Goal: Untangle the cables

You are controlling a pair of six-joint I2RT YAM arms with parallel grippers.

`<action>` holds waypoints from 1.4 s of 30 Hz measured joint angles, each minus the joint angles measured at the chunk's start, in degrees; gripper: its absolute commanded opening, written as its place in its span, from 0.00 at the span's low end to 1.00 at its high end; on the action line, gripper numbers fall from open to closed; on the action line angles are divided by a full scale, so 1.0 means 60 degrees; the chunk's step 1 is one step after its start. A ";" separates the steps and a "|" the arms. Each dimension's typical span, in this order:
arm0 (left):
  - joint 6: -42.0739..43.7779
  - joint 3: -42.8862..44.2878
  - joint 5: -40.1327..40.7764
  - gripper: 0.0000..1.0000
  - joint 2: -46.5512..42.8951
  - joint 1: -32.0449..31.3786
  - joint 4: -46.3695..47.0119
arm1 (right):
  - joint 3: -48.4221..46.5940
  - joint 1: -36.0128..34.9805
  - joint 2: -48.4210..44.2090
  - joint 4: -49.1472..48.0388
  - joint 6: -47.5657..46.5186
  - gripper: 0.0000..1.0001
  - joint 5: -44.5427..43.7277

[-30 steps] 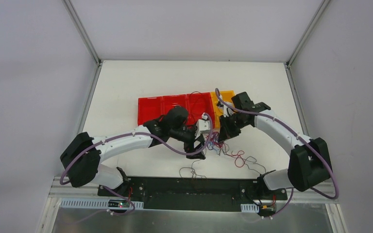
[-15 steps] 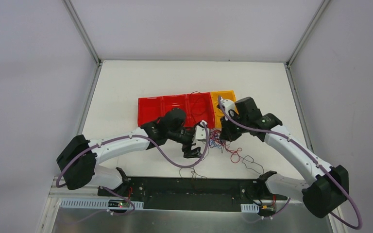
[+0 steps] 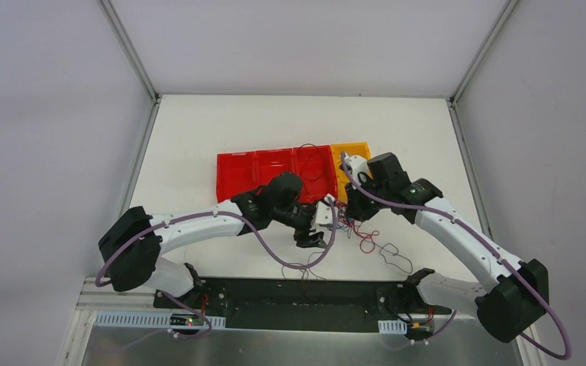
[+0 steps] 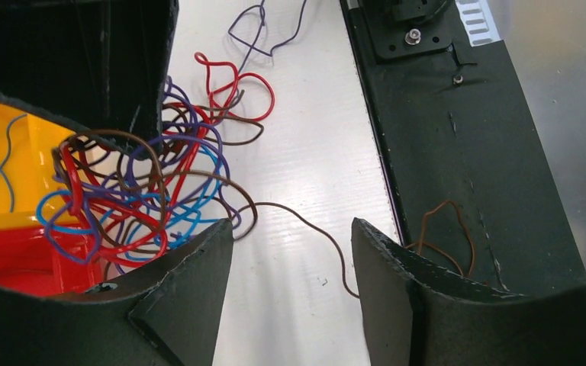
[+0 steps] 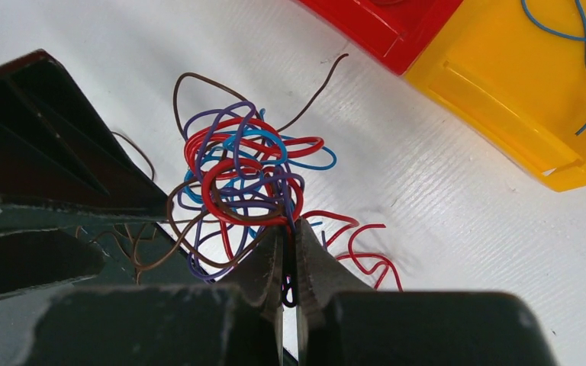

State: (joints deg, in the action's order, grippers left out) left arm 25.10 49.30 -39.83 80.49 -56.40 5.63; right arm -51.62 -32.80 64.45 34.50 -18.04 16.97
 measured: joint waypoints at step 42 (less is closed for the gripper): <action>-0.2127 0.1730 0.0856 0.00 0.0080 -0.0845 0.0372 | -0.0219 0.0255 0.2069 -0.0372 0.0885 0.24 0.0659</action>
State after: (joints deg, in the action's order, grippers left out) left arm 12.34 59.68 -34.70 80.97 -61.47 7.86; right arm -52.93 -31.27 76.86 32.27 -12.73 20.93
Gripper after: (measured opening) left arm 0.006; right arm 0.187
